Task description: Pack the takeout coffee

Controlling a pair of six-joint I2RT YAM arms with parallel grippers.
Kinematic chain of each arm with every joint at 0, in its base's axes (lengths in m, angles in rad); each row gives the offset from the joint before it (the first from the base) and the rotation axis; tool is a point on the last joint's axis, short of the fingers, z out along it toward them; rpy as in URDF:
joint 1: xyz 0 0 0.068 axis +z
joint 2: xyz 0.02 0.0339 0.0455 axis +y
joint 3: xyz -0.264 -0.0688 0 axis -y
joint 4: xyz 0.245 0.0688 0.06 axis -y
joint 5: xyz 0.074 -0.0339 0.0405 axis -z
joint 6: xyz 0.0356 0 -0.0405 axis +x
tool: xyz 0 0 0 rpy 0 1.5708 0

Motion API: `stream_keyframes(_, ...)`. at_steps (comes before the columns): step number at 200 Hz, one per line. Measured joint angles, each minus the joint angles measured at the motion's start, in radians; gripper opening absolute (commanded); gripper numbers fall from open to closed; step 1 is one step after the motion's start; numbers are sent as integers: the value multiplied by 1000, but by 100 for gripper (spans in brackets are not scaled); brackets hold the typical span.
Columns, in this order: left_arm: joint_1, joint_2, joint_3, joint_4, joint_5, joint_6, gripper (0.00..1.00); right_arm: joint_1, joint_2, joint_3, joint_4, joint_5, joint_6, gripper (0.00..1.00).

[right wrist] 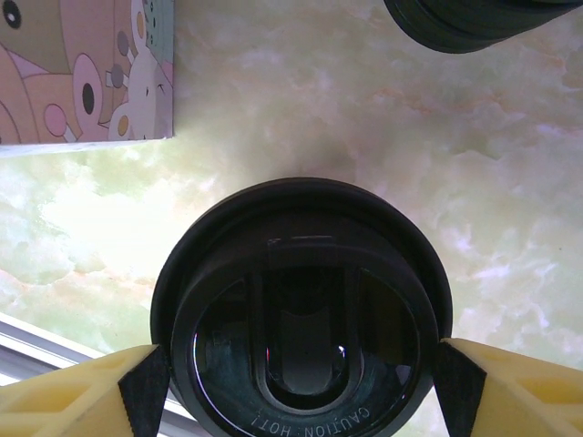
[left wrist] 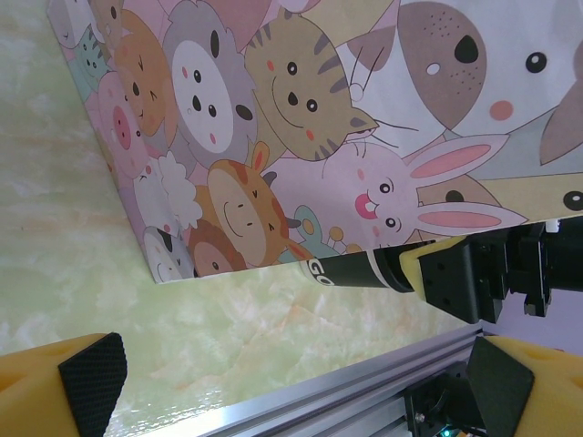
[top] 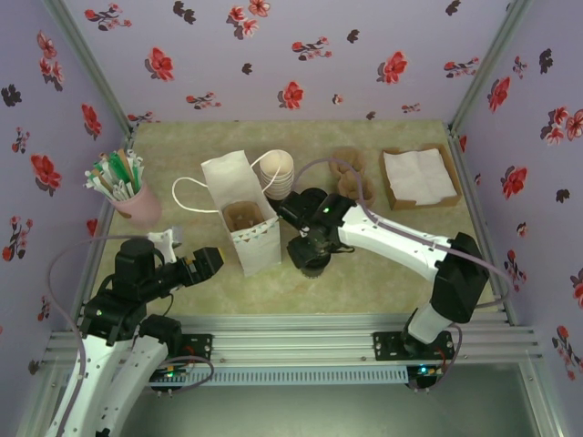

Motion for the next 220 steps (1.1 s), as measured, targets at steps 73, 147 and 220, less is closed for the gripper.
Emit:
stream_keyframes(73, 0, 0, 0, 0, 0, 0, 99, 0, 10, 11, -1, -1, 1, 76)
stream_keyframes(147, 0, 0, 0, 0, 0, 0, 99, 0, 10, 12, 0, -4, 16, 81)
stream_keyframes(220, 0, 0, 0, 0, 0, 0, 99, 0, 10, 12, -4, 3, 37, 83)
